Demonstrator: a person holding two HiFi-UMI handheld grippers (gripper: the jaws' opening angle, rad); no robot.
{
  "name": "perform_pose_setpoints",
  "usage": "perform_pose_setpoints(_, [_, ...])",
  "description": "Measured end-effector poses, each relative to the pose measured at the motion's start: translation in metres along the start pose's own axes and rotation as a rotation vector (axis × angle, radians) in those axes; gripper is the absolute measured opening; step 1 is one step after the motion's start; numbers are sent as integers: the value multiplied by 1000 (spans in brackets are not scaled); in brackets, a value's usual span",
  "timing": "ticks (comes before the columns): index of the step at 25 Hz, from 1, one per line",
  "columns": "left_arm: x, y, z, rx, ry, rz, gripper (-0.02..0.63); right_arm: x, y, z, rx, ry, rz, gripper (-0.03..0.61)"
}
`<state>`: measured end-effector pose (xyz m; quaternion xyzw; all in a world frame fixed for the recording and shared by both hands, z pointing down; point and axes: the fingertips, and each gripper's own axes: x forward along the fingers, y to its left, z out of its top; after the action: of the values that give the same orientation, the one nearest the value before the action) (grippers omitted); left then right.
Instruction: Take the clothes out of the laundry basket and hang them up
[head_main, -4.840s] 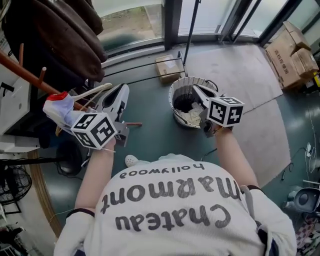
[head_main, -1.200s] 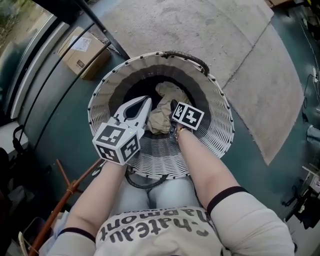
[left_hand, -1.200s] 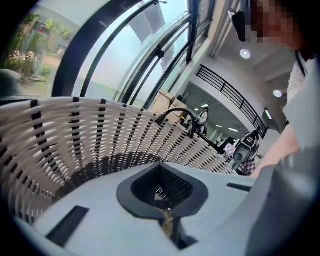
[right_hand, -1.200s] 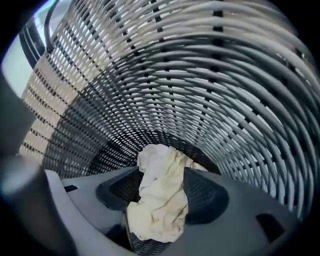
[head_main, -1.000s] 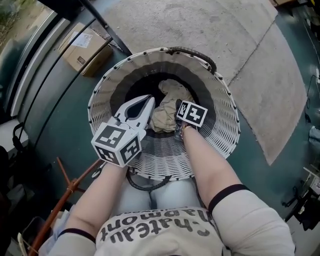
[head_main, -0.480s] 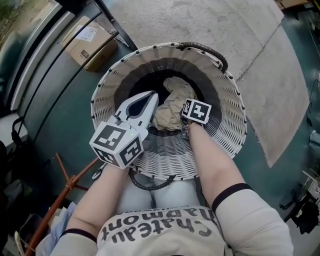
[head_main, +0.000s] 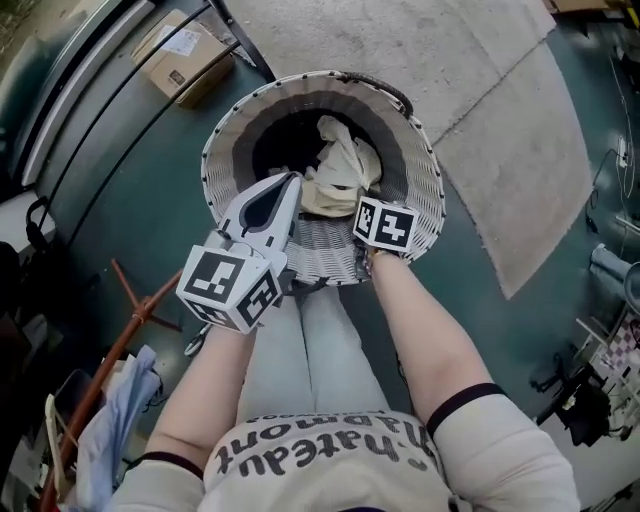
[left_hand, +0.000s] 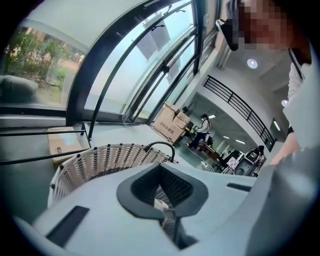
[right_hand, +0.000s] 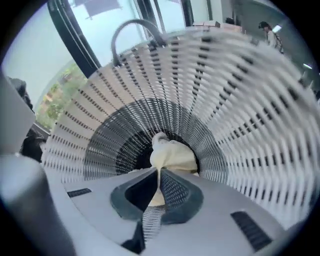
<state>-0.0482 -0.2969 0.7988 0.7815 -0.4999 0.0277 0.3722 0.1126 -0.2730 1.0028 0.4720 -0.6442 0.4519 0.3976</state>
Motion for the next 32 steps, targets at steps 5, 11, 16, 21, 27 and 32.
perform_pose_setpoints(5, [-35, -18, 19, 9, 18, 32, 9, -69, 32, 16, -82, -64, 64, 38])
perform_pose_setpoints(11, [-61, -51, 61, 43, 12, 25, 9, -162, 59, 72, -230, -243, 188, 38])
perform_pose_setpoints(16, [-78, -91, 122, 106, -28, -8, 9, -254, 78, 109, -372, -311, 309, 37])
perform_pose_setpoints(21, [-107, -120, 187, 172, -86, -15, 9, -361, 106, 138, -563, -412, 400, 38])
perform_pose_setpoints(27, [-144, -150, 256, 240, -159, -20, 9, -474, 142, 177, -715, -557, 456, 38])
perform_pose_setpoints(32, [-176, -166, 296, 309, -207, -21, 9, -552, 166, 199, -789, -659, 500, 38])
